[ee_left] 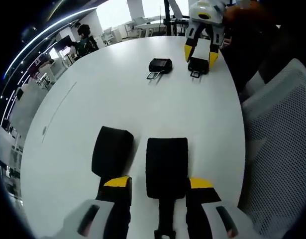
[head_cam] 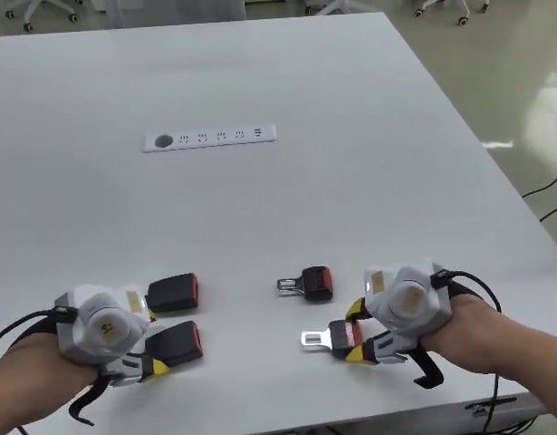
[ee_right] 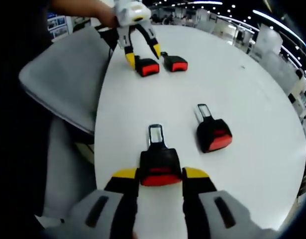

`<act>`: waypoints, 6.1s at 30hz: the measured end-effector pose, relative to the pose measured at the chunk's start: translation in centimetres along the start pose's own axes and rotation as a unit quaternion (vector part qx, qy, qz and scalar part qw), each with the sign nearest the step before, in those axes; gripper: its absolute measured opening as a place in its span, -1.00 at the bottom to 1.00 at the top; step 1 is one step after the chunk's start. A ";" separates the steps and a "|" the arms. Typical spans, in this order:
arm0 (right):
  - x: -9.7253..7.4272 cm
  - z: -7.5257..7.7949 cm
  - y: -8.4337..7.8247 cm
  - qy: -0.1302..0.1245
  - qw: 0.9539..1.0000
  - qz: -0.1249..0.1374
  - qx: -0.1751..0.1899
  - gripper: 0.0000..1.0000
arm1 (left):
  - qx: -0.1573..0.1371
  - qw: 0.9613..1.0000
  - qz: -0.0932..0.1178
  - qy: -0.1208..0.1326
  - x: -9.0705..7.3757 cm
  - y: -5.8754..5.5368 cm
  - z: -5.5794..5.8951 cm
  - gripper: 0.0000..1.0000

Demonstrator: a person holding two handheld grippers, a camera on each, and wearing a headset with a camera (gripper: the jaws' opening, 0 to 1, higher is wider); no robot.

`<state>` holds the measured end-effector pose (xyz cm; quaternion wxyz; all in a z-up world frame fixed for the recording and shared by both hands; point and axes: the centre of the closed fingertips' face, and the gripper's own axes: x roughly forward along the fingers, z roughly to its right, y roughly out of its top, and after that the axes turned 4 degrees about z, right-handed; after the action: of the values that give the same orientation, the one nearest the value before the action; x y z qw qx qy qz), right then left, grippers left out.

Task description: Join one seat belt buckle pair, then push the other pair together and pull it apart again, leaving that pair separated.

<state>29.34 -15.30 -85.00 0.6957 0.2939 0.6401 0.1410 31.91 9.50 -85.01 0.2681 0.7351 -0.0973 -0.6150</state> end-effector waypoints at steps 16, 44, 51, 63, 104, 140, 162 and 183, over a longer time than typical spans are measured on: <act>0.5 -0.1 -0.4 0.029 0.999 -0.018 -0.025 -0.35 | 0.101 0.991 -0.050 -0.072 0.8 0.2 1.5 -0.35; 1.6 0.0 0.4 0.040 0.999 -0.011 -0.024 -0.33 | 0.109 0.988 -0.044 -0.103 0.9 0.0 1.5 -0.34; 3.0 -0.6 2.6 0.042 0.999 0.008 -0.028 -0.33 | 0.107 0.987 -0.046 -0.108 0.9 -0.1 1.5 -0.34; 5.6 -1.3 6.5 0.033 0.998 0.037 -0.024 -0.33 | 0.114 0.985 -0.043 -0.118 0.9 0.0 1.5 -0.34; 9.7 -2.8 12.3 0.035 0.998 0.029 -0.047 -0.36 | 0.137 0.981 -0.033 -0.130 1.0 0.0 1.6 -0.34; 10.8 -2.7 13.8 0.050 0.997 0.026 -0.054 -0.42 | 0.137 0.981 -0.043 -0.129 1.1 0.1 1.4 -0.37; 10.5 -2.9 13.5 0.048 0.996 0.069 -0.040 -0.37 | 0.102 0.988 -0.022 -0.116 0.9 0.0 1.6 -0.36; 10.8 -2.8 13.4 0.041 0.995 0.044 -0.076 -0.30 | 0.101 0.988 -0.029 -0.117 0.9 0.0 1.4 -0.32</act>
<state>30.51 2.06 -85.85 0.6820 0.2619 0.6424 0.2314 30.77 8.67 -85.96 0.1612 0.6840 -0.1679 -0.6914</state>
